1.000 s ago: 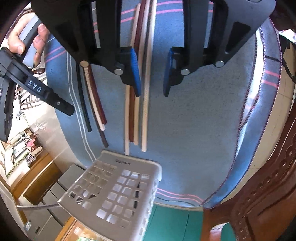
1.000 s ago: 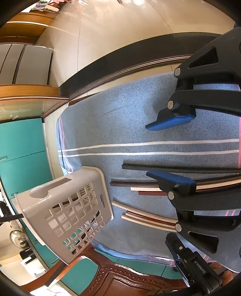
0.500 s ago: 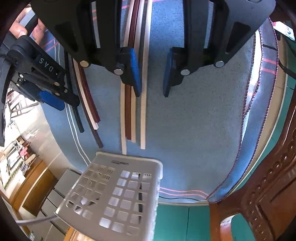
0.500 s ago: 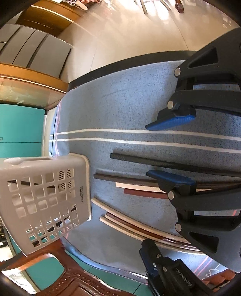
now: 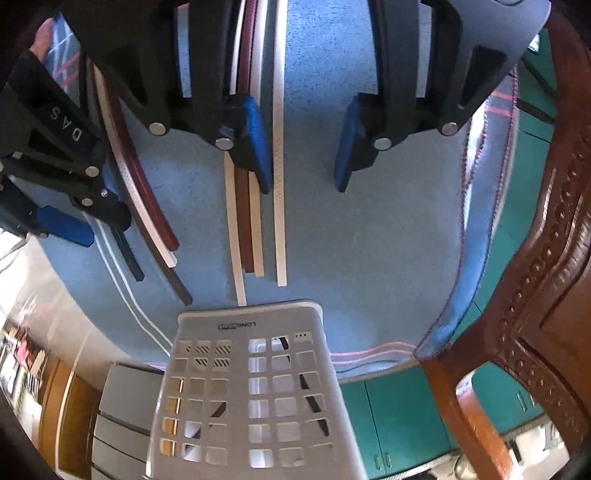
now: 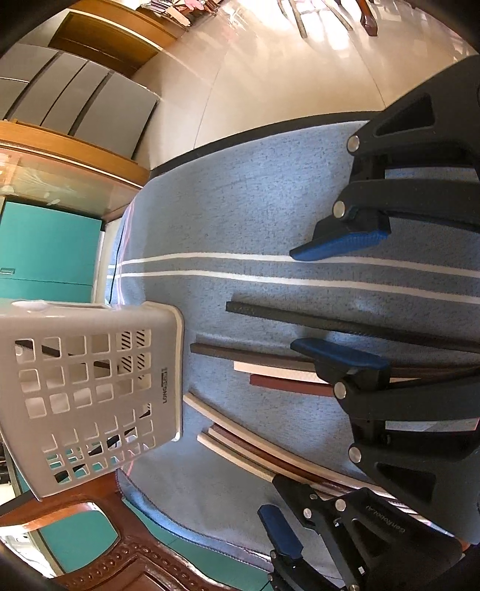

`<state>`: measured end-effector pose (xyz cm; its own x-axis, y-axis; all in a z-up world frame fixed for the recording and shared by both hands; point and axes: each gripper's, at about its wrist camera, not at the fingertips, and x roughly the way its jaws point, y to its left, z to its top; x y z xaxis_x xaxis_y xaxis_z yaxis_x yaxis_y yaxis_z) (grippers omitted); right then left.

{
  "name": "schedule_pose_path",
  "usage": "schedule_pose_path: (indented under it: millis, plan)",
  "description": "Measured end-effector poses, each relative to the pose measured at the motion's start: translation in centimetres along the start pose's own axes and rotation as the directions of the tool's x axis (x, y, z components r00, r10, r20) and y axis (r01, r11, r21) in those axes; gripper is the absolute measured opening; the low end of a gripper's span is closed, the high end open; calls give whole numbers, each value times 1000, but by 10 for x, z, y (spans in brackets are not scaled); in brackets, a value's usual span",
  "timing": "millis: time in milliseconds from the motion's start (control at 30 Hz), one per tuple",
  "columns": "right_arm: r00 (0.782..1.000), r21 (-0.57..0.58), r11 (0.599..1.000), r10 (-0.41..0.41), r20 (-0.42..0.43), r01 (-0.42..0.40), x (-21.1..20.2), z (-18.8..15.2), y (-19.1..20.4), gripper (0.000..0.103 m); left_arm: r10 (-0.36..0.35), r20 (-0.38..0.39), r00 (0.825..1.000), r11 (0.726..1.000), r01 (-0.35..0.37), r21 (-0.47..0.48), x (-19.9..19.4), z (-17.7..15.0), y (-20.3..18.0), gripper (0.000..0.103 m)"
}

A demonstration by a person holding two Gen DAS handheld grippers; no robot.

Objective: Organize utensils
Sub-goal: 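Close the left tool on a white chopstick while the right tool grasps a black chopstick, then lift both held chopsticks up over the white basket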

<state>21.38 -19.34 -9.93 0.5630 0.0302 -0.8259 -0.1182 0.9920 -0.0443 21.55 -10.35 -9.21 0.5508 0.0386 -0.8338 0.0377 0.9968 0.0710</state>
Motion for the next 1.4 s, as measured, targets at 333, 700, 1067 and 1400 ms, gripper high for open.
schedule_pose_path:
  millis: [333,700,1067,1400]
  plan:
    - [998,47,997,57,-2,-57,1,5,-6,9,-111,-59,992,986,102,-128,1,-4,32,7]
    - [997,39,997,69,-26,-68,-2,2,-9,7,-75,-87,993,989,63,-134,-6,-14,49,7]
    - [1000,-14,1000,12,-11,-12,-1,-3,9,17,-30,-58,998,994,24,-105,4,-1,37,33]
    - [999,-14,999,46,-10,-46,0,-4,5,9,-40,-61,997,994,34,-104,7,4,33,26]
